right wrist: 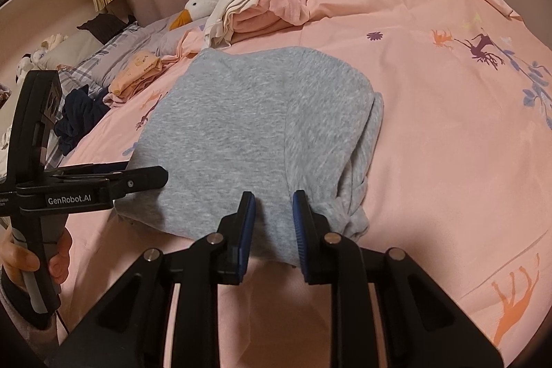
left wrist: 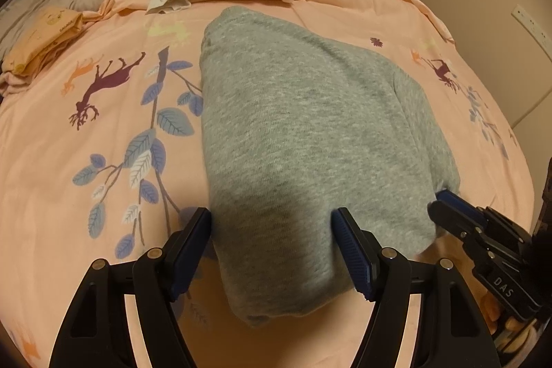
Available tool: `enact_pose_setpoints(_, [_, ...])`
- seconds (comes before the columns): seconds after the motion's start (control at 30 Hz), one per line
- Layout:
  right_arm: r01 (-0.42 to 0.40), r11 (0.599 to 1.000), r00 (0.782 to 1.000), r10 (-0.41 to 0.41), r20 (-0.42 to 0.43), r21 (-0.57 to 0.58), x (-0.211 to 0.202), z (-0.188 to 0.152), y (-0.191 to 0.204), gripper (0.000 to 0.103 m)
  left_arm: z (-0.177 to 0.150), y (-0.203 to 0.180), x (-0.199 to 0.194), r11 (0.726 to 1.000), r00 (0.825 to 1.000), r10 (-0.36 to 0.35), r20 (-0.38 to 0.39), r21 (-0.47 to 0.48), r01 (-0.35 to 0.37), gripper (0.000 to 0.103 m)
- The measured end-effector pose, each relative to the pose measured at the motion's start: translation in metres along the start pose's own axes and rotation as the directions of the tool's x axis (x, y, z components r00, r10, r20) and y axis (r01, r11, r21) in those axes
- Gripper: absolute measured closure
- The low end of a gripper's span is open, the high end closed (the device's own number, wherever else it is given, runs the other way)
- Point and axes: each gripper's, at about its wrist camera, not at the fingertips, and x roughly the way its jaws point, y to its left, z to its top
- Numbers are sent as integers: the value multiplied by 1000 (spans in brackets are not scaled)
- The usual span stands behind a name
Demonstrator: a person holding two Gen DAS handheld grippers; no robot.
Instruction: Fold small clothes
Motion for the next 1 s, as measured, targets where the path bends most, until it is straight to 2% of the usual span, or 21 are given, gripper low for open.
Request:
enact_pose_setpoints(0.3, [7,1000,1000,-7,9,-5,-7,-1,5,79,1,-3,-29,998,994,51,101,23,-53,32])
enact_pose_setpoints(0.53, [0,1000,1000,0,20,3,-18,-6,4,78,16,-14,-21,993,988,81,131,77,-91,32])
enact_pose_setpoints(0.77, [-14,1000,998,15,61,-10,-27,-3,8,76,20,-18,12,985,989,118,92,114,-129,30])
enact_pose_setpoints(0.87, [-5,999,997,8,76,-43,-25,-1,14,76,23,-13,17,990,993,92,75,104,-99,27])
enact_pose_setpoints(1.0, [-11,997,1000,13,25,-81,-9,-6,22,76,24,-5,21,995,997,54,55,78,-58,24])
